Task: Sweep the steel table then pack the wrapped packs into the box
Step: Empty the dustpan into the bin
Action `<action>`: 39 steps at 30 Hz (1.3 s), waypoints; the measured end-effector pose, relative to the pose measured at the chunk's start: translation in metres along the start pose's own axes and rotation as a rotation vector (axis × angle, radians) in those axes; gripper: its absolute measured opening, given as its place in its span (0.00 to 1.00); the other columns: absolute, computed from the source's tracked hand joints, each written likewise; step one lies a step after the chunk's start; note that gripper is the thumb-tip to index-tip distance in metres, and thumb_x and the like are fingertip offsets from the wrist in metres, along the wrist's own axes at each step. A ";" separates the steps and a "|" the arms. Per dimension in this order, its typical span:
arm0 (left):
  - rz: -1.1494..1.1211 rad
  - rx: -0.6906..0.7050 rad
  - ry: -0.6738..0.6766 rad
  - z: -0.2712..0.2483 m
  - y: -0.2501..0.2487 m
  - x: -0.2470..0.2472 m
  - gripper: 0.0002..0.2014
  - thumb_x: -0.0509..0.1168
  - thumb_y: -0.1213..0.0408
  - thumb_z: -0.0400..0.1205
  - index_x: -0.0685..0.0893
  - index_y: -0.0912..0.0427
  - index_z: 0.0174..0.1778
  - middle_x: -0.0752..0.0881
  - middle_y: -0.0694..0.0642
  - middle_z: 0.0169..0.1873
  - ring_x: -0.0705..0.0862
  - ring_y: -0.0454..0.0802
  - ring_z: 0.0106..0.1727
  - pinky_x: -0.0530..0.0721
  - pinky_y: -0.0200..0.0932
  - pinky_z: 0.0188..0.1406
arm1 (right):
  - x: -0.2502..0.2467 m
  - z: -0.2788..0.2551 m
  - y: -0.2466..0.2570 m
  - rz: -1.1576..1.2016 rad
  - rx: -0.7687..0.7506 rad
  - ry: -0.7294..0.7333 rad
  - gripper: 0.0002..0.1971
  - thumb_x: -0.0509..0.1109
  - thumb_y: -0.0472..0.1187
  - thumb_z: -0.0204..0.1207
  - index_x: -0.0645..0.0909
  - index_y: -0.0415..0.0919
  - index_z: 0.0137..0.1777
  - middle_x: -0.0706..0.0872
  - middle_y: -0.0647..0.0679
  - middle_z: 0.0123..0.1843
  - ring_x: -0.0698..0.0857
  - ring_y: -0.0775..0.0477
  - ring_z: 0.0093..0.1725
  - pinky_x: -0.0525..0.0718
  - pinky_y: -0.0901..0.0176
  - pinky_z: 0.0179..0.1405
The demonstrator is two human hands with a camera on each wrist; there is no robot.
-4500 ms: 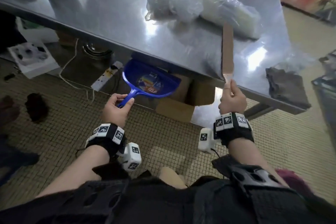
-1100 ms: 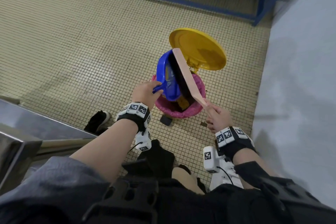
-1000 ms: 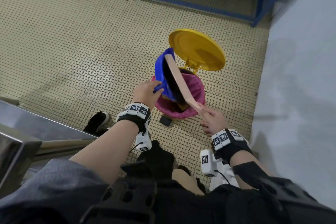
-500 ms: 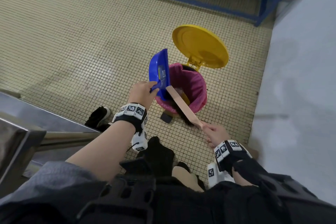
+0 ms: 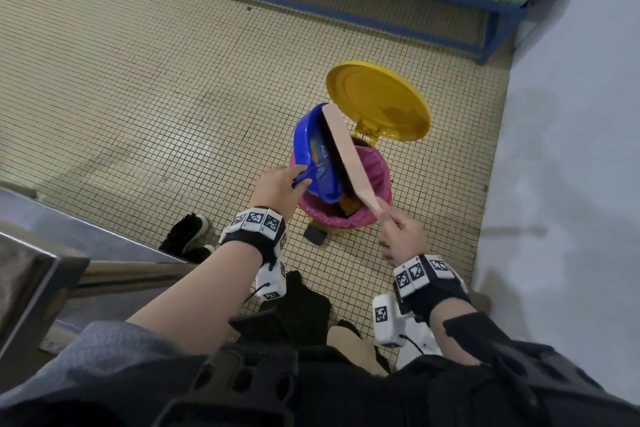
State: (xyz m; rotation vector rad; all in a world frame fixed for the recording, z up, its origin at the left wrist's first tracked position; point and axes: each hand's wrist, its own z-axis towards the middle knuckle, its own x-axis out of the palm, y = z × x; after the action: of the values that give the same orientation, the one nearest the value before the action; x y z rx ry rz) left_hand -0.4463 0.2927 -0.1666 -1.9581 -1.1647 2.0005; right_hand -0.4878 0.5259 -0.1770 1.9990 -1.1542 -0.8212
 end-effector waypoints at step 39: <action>-0.245 -0.202 -0.169 -0.027 0.002 -0.035 0.15 0.70 0.55 0.78 0.86 0.54 0.59 0.84 0.43 0.35 0.79 0.38 0.35 0.75 0.27 0.36 | 0.057 -0.008 0.024 -0.639 -0.357 -0.085 0.13 0.62 0.44 0.83 0.72 0.43 0.65 0.85 0.48 0.38 0.84 0.46 0.33 0.79 0.56 0.29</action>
State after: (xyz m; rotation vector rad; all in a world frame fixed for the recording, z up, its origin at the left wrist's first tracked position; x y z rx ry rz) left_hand -0.4154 0.2829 -0.1364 -1.6509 -1.6161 2.0170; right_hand -0.4694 0.4678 -0.1640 2.0426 -0.3464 -1.3305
